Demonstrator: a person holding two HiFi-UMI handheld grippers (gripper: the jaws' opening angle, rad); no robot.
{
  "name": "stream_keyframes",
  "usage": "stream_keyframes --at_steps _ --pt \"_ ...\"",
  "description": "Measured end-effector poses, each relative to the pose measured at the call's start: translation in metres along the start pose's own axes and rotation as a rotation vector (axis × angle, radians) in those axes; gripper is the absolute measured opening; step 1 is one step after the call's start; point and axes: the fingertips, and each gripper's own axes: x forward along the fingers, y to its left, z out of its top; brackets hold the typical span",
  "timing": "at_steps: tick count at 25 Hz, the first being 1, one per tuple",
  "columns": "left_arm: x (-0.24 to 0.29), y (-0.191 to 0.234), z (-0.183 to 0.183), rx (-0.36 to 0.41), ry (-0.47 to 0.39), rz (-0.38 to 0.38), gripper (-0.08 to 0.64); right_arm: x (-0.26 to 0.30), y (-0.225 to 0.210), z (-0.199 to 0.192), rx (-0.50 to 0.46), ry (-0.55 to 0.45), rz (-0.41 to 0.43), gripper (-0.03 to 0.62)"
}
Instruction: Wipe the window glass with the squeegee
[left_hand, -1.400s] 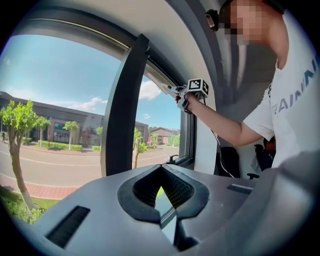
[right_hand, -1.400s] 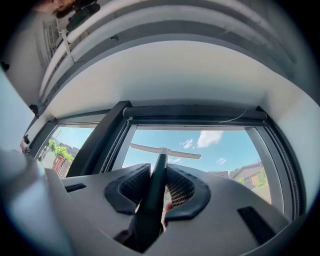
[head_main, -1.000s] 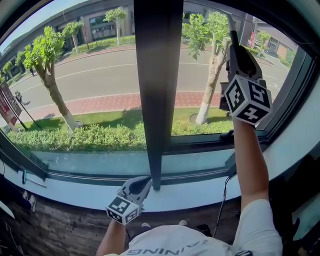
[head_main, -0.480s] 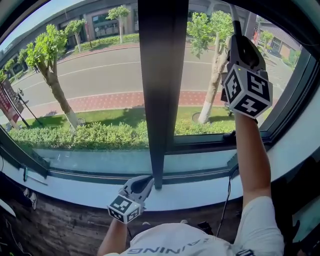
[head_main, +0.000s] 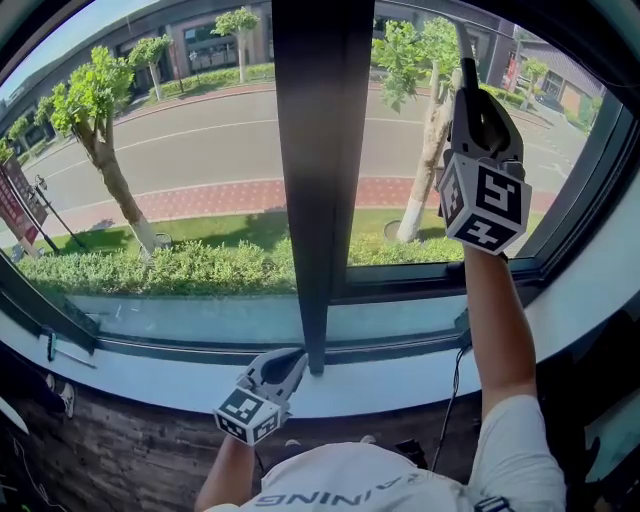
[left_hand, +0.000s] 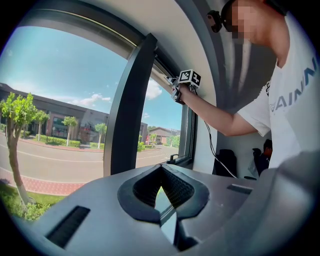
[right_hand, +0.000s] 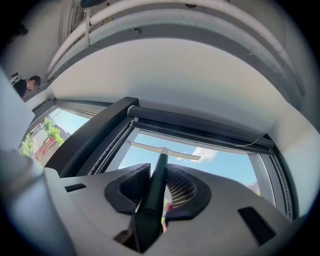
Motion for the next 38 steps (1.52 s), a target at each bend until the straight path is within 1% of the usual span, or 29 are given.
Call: stream_keyframes --at_steps 6,11,21,29,38 --pt "-0.001 -0.004 0.007 0.004 0.002 0.000 0.014 -0.020 0.005 -0.021 0.018 0.046 0.014 0.097" --pt "-0.001 -0.011 0.005 0.002 0.013 -0.012 0.014 -0.037 0.010 -0.039 0.021 0.081 0.025 0.098" --pt "-0.008 -0.015 -0.001 -0.002 0.026 -0.005 0.014 -0.074 0.020 -0.077 -0.002 0.156 0.058 0.098" --pt "-0.011 -0.019 0.002 0.002 0.018 0.001 0.014 -0.099 0.028 -0.104 0.009 0.221 0.077 0.098" --pt "-0.015 -0.023 0.002 0.001 0.027 0.008 0.014 -0.134 0.039 -0.141 -0.001 0.305 0.104 0.098"
